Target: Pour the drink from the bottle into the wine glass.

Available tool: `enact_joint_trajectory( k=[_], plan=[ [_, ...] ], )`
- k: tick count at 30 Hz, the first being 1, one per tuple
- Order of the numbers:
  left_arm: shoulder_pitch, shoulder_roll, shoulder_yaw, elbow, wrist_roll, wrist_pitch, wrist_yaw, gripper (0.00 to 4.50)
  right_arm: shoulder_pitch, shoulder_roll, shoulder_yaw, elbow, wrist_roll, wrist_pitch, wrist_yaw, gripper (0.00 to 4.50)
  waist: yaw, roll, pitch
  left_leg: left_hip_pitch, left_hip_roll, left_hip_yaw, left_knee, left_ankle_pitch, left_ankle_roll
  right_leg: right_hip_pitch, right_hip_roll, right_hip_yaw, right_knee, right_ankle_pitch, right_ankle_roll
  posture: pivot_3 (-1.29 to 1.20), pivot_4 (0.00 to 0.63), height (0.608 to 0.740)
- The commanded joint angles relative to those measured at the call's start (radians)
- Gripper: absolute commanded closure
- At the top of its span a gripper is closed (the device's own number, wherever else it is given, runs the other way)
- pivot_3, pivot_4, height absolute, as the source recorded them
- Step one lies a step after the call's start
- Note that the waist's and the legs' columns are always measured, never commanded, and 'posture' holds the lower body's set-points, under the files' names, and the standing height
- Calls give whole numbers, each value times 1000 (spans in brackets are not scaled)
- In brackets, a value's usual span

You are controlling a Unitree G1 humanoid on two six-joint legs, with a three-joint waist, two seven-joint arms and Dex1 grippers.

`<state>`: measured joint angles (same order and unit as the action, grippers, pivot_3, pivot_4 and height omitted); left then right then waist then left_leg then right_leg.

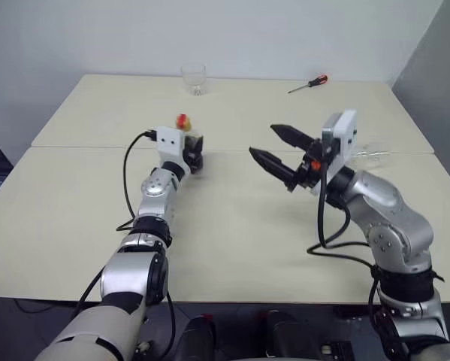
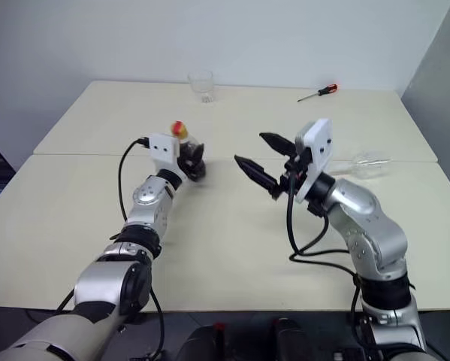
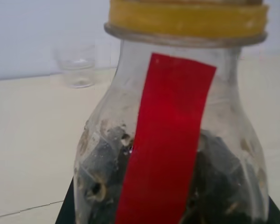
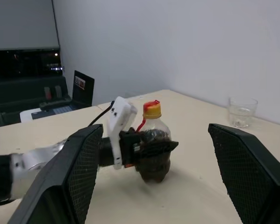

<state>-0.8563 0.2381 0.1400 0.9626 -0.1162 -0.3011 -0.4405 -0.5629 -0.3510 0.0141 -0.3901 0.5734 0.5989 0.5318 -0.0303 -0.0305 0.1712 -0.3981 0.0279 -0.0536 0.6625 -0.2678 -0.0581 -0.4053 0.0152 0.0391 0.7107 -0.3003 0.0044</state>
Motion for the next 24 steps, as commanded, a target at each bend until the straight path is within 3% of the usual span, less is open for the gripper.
enact_joint_trajectory(
  k=[1,5,9,14,24],
  plan=[
    [103,4,-57,-301,-64,154,-151,2721,-77,15,0,44,10,14,3,645,-1,0,0,0,0,0,0,0,0,0,0,1,0,0,0,0,150,740],
    [259,59,-139,-694,-161,423,-300,2721,-172,39,28,147,11,26,50,645,-4,1,1,0,2,-1,0,0,0,0,-2,3,1,0,0,0,150,740],
    [315,104,-166,-898,-238,606,-364,2721,-232,42,65,232,-16,9,115,645,-2,1,1,0,1,-2,1,0,0,0,-2,2,2,0,-1,0,150,740],
    [341,130,-193,-1008,-286,722,-411,2721,-276,42,104,289,-1,30,216,645,-1,2,1,0,1,-2,1,0,1,0,-1,2,2,0,-1,0,150,740],
    [346,146,-224,-1042,-296,748,-472,2721,-299,28,130,331,-17,40,329,645,-1,2,2,0,1,-2,1,0,1,0,-1,2,1,0,-1,0,150,740]
  ],
)
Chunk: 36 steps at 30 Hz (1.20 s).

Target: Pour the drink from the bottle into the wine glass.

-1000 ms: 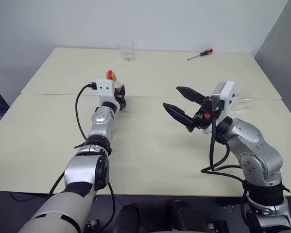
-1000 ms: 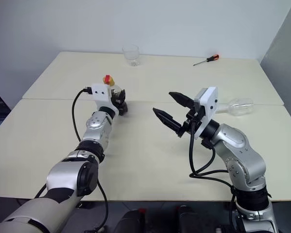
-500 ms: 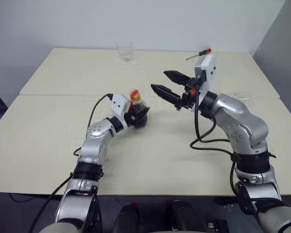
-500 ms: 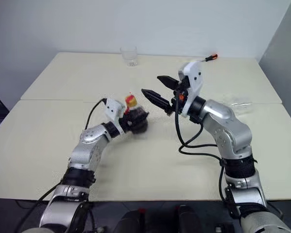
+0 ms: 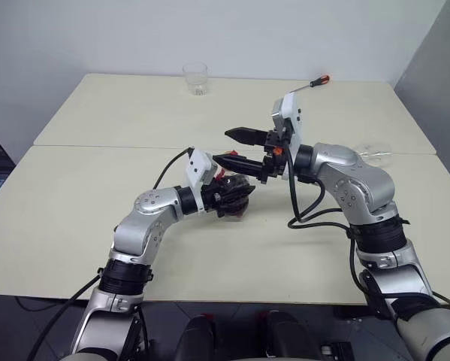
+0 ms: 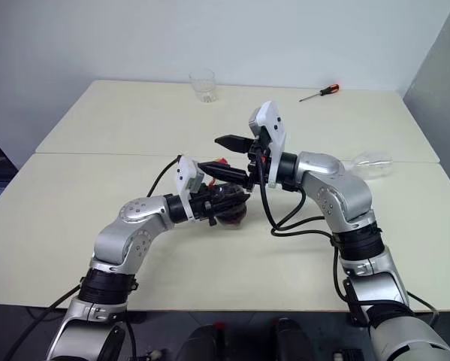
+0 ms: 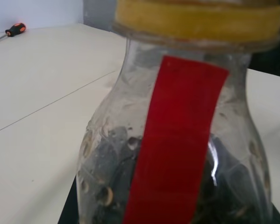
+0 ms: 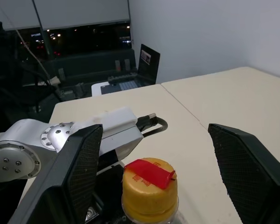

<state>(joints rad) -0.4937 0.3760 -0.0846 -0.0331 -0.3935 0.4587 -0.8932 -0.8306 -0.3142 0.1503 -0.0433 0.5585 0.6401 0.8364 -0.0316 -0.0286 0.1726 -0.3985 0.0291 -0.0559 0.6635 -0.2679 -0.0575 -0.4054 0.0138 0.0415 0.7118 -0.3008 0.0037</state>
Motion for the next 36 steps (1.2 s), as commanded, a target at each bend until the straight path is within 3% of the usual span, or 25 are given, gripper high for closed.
enact_joint_trajectory(
  k=[1,7,10,15,17,26,36],
  plan=[
    [-18,7,-1,-44,-18,-13,-22,2721,-33,-9,-8,-14,0,3,28,645,0,0,0,0,0,0,0,0,0,0,0,0,0,0,0,0,150,740],
    [-36,-12,-9,-26,-18,-12,-23,2721,-29,-14,-6,-26,11,38,52,645,0,0,0,0,0,0,0,0,0,0,0,0,0,0,0,0,150,740],
    [-42,-17,-12,-25,-19,-9,-22,2724,-26,-20,-6,-20,11,41,68,1231,0,0,0,0,0,0,0,0,0,0,0,0,0,0,0,0,150,740],
    [-55,-27,-16,-25,-21,-3,-17,2724,-23,-21,-7,-13,8,45,81,2900,0,0,0,0,0,0,0,0,0,0,0,0,0,0,0,0,150,740],
    [-59,-31,-17,-28,-22,1,-16,2724,-15,-27,-1,-19,11,55,90,3299,0,0,0,0,0,0,0,0,0,0,0,0,0,0,0,0,150,740],
    [-56,-25,-18,-52,-34,15,-30,2724,-3,-49,10,-18,-4,33,129,3295,0,1,1,0,0,0,0,0,0,0,0,0,-1,0,0,0,150,740],
    [84,110,6,-416,-249,201,-124,2724,-76,-103,51,31,40,-10,445,3295,-5,3,4,0,1,-1,-1,0,0,0,0,0,-1,0,0,0,150,740]
  ],
)
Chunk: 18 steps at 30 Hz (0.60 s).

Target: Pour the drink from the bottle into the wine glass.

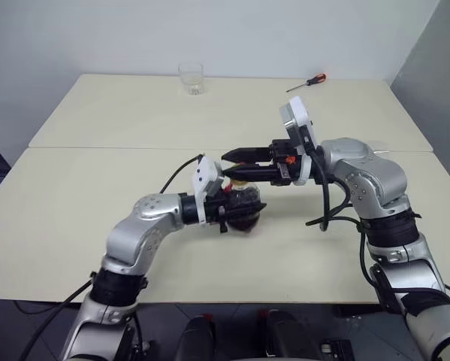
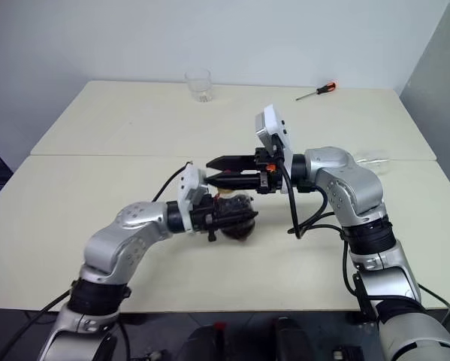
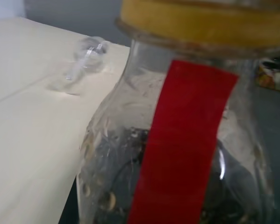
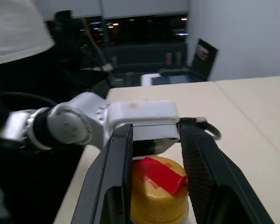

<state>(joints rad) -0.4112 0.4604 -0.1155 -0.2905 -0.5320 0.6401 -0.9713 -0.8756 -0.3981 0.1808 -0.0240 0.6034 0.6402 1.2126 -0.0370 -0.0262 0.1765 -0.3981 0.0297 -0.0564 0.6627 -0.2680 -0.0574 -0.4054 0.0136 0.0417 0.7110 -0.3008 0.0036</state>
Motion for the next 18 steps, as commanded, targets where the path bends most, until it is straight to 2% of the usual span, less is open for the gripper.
enact_joint_trajectory(
  k=[1,5,10,14,16,18],
  plan=[
    [14,46,46,-186,-132,30,-53,2724,-40,-26,27,20,-4,-11,97,3295,2,1,1,0,0,-1,0,0,0,0,0,-1,0,0,0,0,150,740],
    [54,111,77,-262,-204,56,-69,2724,-66,-40,53,35,12,-7,207,3295,4,2,2,0,0,-1,0,0,0,0,0,-1,0,0,0,0,150,740],
    [84,147,76,-309,-241,49,-73,2724,-59,-34,97,-22,41,-21,298,3295,5,2,4,0,0,-1,0,0,0,0,0,-1,0,0,0,0,150,740],
    [78,144,72,-316,-252,51,-49,2724,-63,-13,100,-18,38,-14,269,3295,5,2,4,0,0,-1,0,0,0,0,0,-1,0,0,0,0,150,740],
    [76,140,73,-316,-254,53,-35,2724,-73,-9,85,17,23,-25,248,2567,5,2,4,0,0,-1,1,0,0,0,0,-1,0,0,0,0,150,740],
    [85,138,69,-318,-251,49,-29,2724,-74,-22,64,41,11,-35,233,2046,5,2,4,0,0,-1,1,0,0,0,0,-1,0,0,0,0,150,740]
  ],
)
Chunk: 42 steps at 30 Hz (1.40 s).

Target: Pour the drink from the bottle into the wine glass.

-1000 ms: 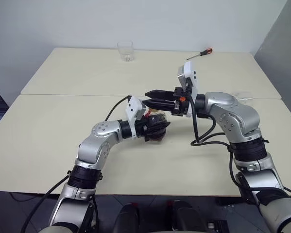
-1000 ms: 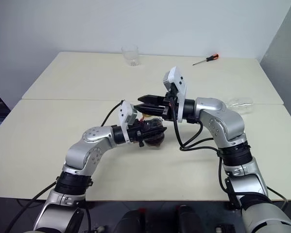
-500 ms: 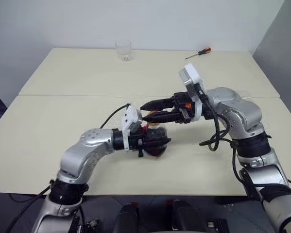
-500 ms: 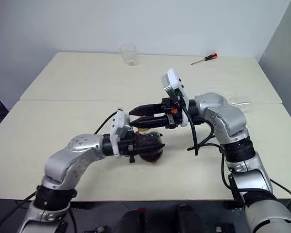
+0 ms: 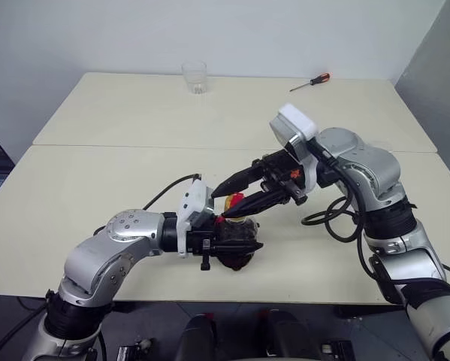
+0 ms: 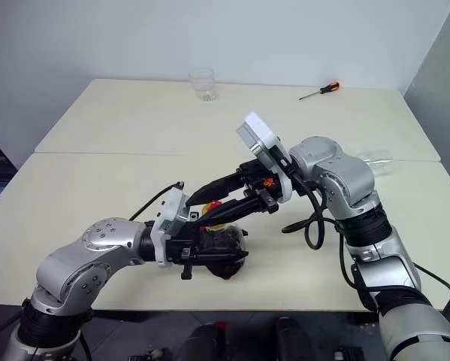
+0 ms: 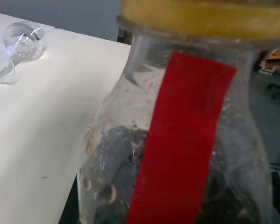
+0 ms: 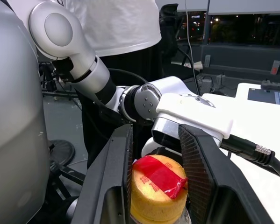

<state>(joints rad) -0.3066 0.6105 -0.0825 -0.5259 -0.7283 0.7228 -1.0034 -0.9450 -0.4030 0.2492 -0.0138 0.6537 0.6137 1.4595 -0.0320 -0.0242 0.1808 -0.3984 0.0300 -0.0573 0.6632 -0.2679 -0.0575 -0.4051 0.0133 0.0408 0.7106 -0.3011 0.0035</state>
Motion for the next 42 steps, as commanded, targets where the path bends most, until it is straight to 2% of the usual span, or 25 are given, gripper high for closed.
enact_joint_trajectory(
  k=[1,5,6,9,14,19,22,26,33,42],
  plan=[
    [-16,-14,36,-84,-58,-32,10,2724,-4,-24,-15,35,-40,-5,-24,1686,0,0,0,0,0,0,0,0,0,0,0,0,0,0,0,0,150,740],
    [3,-32,39,-95,-65,-24,61,2724,2,-60,-73,23,-22,55,-104,231,0,1,1,0,0,0,0,0,0,0,0,0,0,0,0,0,150,740],
    [7,-39,42,-96,-65,-21,81,2724,6,-66,-89,15,-16,71,-129,20,0,1,1,0,0,0,0,0,0,0,-1,0,0,0,0,0,150,740],
    [15,-59,50,-92,-51,-14,154,2724,23,-78,-142,-29,9,125,-219,20,1,1,1,0,0,0,0,0,0,0,-1,0,0,0,0,0,150,740],
    [-12,-122,62,-11,50,-13,339,2724,88,-64,-254,-189,76,239,-439,20,3,1,1,-1,0,0,0,0,0,0,-1,1,0,0,0,0,150,740],
    [-71,-147,39,54,116,-37,386,2724,107,1,-277,-298,121,303,-611,20,0,1,1,0,-1,1,-1,0,0,0,0,1,0,0,0,0,150,740],
    [-109,-170,37,103,147,-40,417,2724,107,25,-279,-325,143,319,-661,20,1,1,1,0,-1,0,-1,0,0,0,1,0,0,0,0,0,150,740],
    [-141,-195,8,146,200,-69,426,2724,98,79,-236,-303,76,259,-748,20,0,1,1,0,-1,1,-1,0,0,0,0,1,0,0,0,0,150,740],
    [-152,-220,-3,158,231,-83,419,2724,99,152,-175,-211,-64,109,-812,20,1,1,1,-1,-1,1,-1,0,0,0,0,1,0,0,0,0,150,740],
    [-163,-233,4,170,241,-88,418,2724,138,137,-126,-197,-150,45,-801,20,1,1,1,-1,-1,1,-1,0,0,0,0,1,0,0,0,0,150,740]
  ],
)
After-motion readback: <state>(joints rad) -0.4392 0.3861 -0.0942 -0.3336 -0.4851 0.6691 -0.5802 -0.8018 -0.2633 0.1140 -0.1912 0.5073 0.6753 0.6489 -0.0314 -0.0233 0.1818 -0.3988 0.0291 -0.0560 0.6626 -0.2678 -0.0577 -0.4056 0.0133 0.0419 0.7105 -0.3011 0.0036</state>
